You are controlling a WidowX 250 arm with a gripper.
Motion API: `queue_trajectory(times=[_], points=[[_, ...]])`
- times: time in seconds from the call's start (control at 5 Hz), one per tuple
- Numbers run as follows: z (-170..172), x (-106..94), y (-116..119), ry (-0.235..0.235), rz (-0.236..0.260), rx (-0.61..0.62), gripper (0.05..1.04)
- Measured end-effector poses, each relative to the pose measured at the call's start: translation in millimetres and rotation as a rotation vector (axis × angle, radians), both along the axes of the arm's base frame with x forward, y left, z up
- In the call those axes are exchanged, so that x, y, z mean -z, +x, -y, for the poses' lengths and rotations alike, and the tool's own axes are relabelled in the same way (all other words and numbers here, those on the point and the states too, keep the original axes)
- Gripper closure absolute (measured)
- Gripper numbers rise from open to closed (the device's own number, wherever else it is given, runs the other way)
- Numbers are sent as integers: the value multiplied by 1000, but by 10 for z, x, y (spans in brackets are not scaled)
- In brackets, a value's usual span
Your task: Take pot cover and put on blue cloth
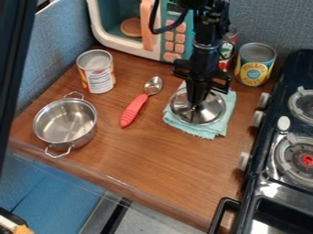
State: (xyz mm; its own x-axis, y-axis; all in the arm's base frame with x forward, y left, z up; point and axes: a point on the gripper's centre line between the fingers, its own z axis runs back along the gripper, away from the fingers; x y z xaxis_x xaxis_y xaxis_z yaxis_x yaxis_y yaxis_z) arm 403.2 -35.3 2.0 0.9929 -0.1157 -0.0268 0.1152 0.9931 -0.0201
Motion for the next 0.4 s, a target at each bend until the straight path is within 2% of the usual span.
queue_trajectory(times=[0.2,0.4], points=[[6,-301,-8,-8,42,-22,607],[39,-627,-80,-39,78,-25,310]])
